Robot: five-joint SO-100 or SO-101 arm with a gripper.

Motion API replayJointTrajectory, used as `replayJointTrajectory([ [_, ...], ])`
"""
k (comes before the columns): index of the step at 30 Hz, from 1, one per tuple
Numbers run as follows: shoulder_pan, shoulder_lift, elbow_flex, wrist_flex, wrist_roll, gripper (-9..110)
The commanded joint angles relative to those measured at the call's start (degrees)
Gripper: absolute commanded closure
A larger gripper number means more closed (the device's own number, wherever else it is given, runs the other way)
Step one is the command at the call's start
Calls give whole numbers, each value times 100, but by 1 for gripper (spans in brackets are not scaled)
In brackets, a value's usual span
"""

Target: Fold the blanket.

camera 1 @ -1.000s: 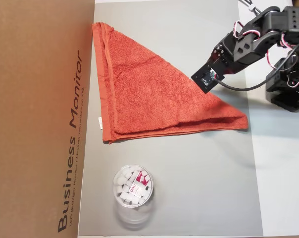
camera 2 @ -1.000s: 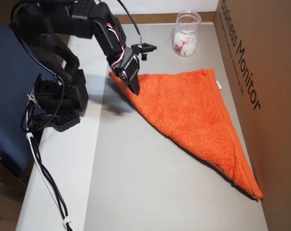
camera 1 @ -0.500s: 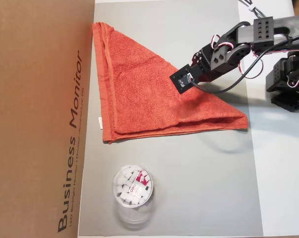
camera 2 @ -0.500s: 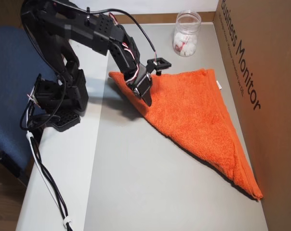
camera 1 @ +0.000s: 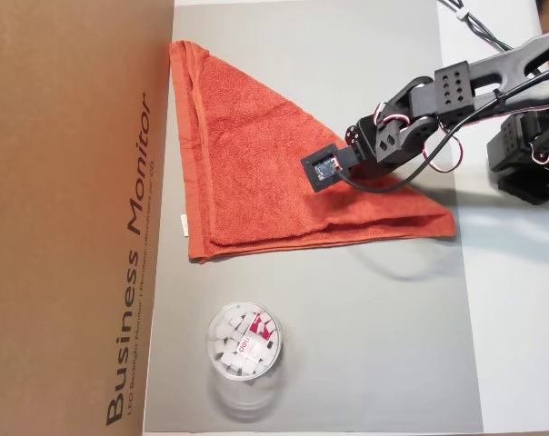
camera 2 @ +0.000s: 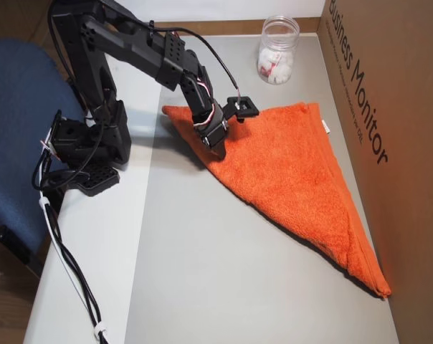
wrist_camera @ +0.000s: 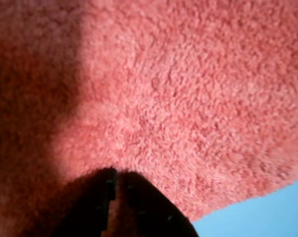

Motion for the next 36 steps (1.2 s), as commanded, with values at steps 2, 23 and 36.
replayJointTrajectory([
  [2, -62, -246, -88, -396, 299, 101],
  [23, -1477, -466, -35, -861, 1230, 101],
  [36, -1969, -404, -141, -870, 1248, 101],
])
